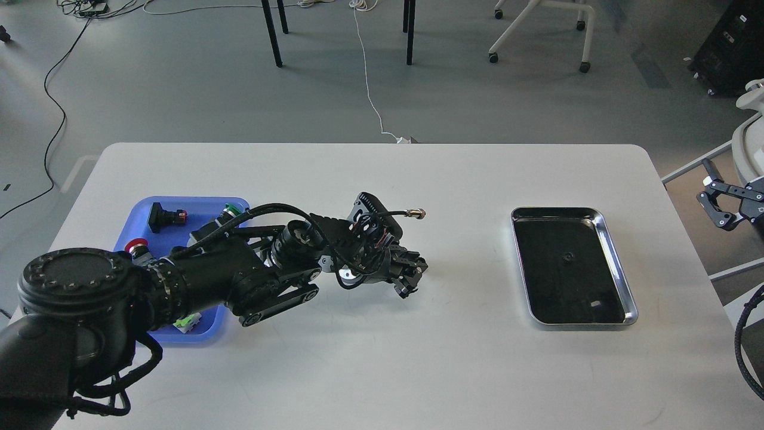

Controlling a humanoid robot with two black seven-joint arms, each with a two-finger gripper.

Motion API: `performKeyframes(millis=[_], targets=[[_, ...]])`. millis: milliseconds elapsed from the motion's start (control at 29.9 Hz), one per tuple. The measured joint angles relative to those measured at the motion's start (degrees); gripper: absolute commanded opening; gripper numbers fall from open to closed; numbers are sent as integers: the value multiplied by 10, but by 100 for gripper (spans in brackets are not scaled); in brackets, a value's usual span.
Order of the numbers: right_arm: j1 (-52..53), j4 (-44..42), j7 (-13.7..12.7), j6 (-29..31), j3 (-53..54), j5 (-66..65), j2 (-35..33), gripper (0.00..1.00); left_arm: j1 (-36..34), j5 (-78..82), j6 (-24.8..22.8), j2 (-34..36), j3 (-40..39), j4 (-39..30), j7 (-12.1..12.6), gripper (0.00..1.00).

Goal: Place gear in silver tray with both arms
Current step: 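Lower the gear and release it on the table between the trays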

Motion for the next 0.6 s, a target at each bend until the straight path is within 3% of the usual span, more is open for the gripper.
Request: performKeyframes(millis=[67, 234, 435, 602], targets=[[0, 0, 0, 0, 0, 0, 0, 99, 0, -1, 0, 0, 0, 0, 0, 52], [3, 3, 0, 0, 1, 0, 1, 99, 0, -6, 12, 0, -7, 0, -3, 68], [11, 3, 0, 0, 0, 0, 0, 99, -2, -18, 36, 0, -10, -1, -13, 73], [38, 2, 0, 0, -4, -10, -4, 99, -4, -85, 39, 0, -35, -6, -22, 84]])
